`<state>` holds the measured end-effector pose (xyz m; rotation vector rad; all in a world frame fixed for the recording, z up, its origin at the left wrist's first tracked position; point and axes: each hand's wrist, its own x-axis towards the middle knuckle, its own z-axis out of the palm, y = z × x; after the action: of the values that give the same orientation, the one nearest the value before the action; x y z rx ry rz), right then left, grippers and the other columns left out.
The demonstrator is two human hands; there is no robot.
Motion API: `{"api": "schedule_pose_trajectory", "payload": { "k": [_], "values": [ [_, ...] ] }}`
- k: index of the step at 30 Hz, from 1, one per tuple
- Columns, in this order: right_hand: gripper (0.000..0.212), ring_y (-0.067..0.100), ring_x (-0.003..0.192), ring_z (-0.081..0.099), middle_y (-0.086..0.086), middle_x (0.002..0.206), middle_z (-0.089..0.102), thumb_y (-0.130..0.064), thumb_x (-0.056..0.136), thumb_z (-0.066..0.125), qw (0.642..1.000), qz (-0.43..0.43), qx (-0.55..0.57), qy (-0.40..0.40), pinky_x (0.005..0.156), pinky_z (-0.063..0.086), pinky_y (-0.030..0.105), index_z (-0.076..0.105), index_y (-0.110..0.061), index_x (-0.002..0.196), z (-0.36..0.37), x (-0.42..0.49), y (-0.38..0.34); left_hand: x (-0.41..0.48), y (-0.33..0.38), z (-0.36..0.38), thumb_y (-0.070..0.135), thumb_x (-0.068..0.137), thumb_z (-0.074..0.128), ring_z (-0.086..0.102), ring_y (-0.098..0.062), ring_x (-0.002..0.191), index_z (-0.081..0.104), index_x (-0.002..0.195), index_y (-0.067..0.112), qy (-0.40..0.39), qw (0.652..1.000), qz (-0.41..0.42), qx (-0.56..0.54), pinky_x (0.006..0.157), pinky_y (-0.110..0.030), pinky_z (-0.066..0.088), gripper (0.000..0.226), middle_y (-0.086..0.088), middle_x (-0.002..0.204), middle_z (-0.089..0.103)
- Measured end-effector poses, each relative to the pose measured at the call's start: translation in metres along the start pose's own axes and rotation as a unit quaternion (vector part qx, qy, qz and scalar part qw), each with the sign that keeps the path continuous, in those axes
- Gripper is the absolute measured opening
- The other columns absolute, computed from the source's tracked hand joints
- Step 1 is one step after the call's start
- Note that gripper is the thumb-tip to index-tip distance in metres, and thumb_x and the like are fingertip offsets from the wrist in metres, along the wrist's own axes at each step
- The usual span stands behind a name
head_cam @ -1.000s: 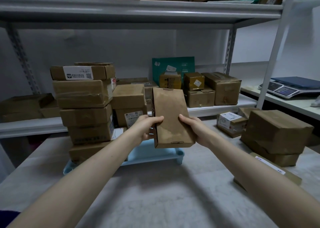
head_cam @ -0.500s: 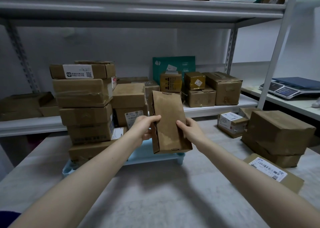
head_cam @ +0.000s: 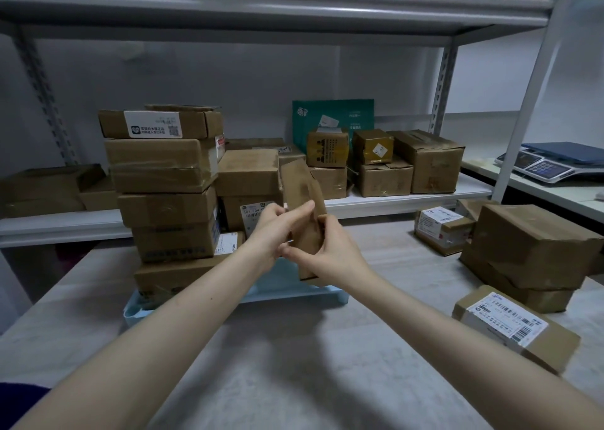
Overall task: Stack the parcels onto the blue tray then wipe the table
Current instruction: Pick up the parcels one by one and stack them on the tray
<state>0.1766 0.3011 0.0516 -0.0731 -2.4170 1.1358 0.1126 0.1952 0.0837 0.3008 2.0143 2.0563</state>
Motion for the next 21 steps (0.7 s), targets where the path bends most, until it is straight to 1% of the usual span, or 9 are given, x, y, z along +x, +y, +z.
{"api": "schedule_pose_trajectory", "payload": {
  "k": [2,5,8,10,12,15,16,19,21],
  "values": [
    [0.07,0.01,0.098,0.06,-0.006,0.108,0.06,-0.049,0.062,0.084,0.998,0.033,0.059,0.013,0.079,0.053,0.031,0.041,-0.023,0.109,-0.001,0.002,0.001,-0.003,0.004,0.002,0.055,0.076,0.07,0.059,-0.024,0.11,0.05,0.091,0.015,-0.028,1.0,0.011,0.002,0.089,-0.043,0.049,0.047,-0.003,0.105,0.061],
    [0.061,0.017,0.098,0.064,0.0,0.103,0.064,-0.027,0.058,0.079,0.977,0.096,0.186,0.053,0.083,0.057,0.042,0.049,-0.017,0.11,-0.006,0.009,0.008,-0.008,0.006,0.003,0.042,0.092,0.058,0.06,-0.018,0.106,0.058,0.097,0.013,-0.049,0.998,0.038,0.027,0.088,-0.04,0.051,0.029,0.001,0.102,0.063],
    [0.047,0.028,0.096,0.067,0.009,0.103,0.068,-0.017,0.065,0.072,0.937,0.16,0.307,0.053,0.079,0.058,0.043,0.055,-0.013,0.108,-0.015,0.016,0.017,-0.004,0.002,-0.001,0.025,0.094,0.059,0.059,-0.014,0.096,0.055,0.11,0.012,0.016,0.997,0.033,0.066,0.083,-0.036,0.051,0.022,-0.004,0.11,0.061],
    [0.057,0.029,0.09,0.068,0.016,0.108,0.069,-0.02,0.061,0.07,0.899,0.206,0.385,0.044,0.067,0.055,0.036,0.056,-0.007,0.114,-0.019,0.018,0.026,-0.003,-0.003,-0.006,0.022,0.091,0.061,0.061,-0.012,0.088,0.047,0.122,0.008,0.068,0.996,-0.014,0.059,0.072,-0.032,0.05,0.037,-0.007,0.111,0.062],
    [0.05,0.026,0.084,0.066,0.017,0.11,0.069,-0.017,0.072,0.065,0.86,0.234,0.452,0.021,0.059,0.052,0.029,0.057,-0.003,0.12,-0.022,0.017,0.033,-0.004,-0.007,-0.011,0.026,0.089,0.06,0.067,-0.017,0.085,0.054,0.124,0.007,0.04,0.997,-0.068,0.009,0.07,-0.031,0.052,0.04,-0.008,0.104,0.071],
    [0.026,0.022,0.08,0.067,0.012,0.101,0.074,-0.018,0.089,0.051,0.805,0.265,0.53,-0.03,0.066,0.049,0.029,0.065,-0.007,0.107,-0.025,0.013,0.044,-0.013,-0.003,-0.008,0.032,0.093,0.056,0.07,-0.021,0.089,0.068,0.112,0.013,-0.049,0.992,-0.093,-0.071,0.076,-0.033,0.055,0.03,-0.007,0.099,0.075],
    [0.023,0.019,0.073,0.068,0.009,0.093,0.075,-0.021,0.091,0.049,0.794,0.272,0.542,-0.046,0.061,0.05,0.027,0.066,-0.009,0.103,-0.026,0.012,0.047,-0.016,-0.001,-0.005,0.035,0.094,0.054,0.07,-0.021,0.086,0.069,0.106,0.015,-0.063,0.99,-0.084,-0.09,0.073,-0.032,0.055,0.028,-0.007,0.096,0.075],
    [0.021,0.011,0.049,0.062,0.0,0.067,0.07,-0.028,0.095,0.047,0.805,0.286,0.515,-0.073,0.041,0.043,0.017,0.065,-0.016,0.094,-0.02,0.012,0.051,-0.018,0.006,-0.003,0.048,0.095,0.047,0.064,-0.022,0.084,0.066,0.099,0.018,-0.067,0.989,-0.057,-0.117,0.072,-0.034,0.051,0.036,-0.006,0.092,0.069],
    [0.023,0.013,0.051,0.062,0.003,0.068,0.067,-0.027,0.095,0.046,0.809,0.288,0.506,-0.077,0.042,0.044,0.018,0.064,-0.013,0.096,-0.016,0.011,0.052,-0.018,0.01,-0.003,0.049,0.097,0.041,0.06,-0.02,0.082,0.064,0.104,0.019,-0.071,0.991,-0.042,-0.106,0.07,-0.035,0.05,0.038,-0.004,0.09,0.064]
  ]
}}
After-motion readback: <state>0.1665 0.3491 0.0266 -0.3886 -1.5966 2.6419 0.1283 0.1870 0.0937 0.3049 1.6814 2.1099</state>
